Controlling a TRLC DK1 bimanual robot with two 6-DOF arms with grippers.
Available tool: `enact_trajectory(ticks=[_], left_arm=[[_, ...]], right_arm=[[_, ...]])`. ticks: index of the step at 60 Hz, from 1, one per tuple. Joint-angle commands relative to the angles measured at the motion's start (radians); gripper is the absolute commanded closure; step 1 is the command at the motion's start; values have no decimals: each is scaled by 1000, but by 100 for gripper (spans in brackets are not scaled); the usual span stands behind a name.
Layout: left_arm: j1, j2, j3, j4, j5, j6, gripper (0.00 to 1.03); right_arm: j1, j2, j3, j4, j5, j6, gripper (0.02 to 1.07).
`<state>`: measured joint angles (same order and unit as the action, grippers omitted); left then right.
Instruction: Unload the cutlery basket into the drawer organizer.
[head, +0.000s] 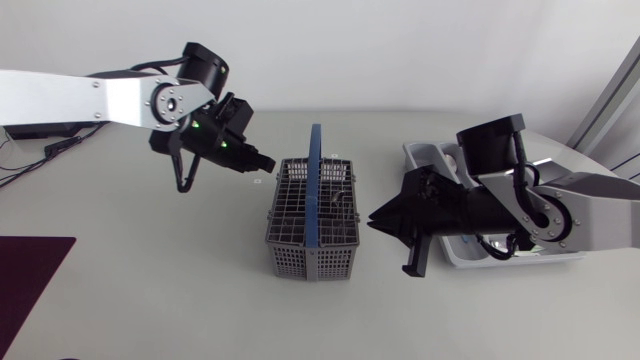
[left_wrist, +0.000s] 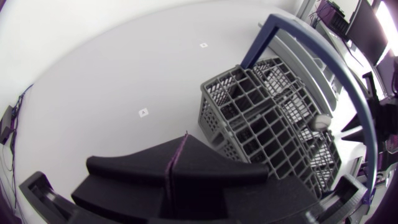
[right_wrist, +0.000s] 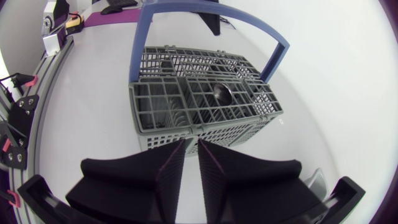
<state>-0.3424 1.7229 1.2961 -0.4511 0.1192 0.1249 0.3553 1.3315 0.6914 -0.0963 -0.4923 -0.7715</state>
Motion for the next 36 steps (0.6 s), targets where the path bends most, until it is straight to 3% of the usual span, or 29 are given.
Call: enact_trajectory(ticks=[1, 7, 21, 26, 36], left_arm=[[-6, -121, -80, -3, -1, 5, 95], [-30, -227, -127, -3, -18, 12, 95], [-129, -385, -236, -69, -64, 27, 96], [-173, -439, -288, -92, -69, 35, 96], [-264, -531, -383, -144, -81, 82, 96]], right_arm=[[-15, -5, -4, 7, 8, -22, 60], [-19, -12, -1, 7, 6, -20, 43], [-19, -11, 11, 7, 34, 0, 41], [-35, 28, 42, 18, 44, 9, 43], [-81, 156, 131, 61, 44, 43, 68]])
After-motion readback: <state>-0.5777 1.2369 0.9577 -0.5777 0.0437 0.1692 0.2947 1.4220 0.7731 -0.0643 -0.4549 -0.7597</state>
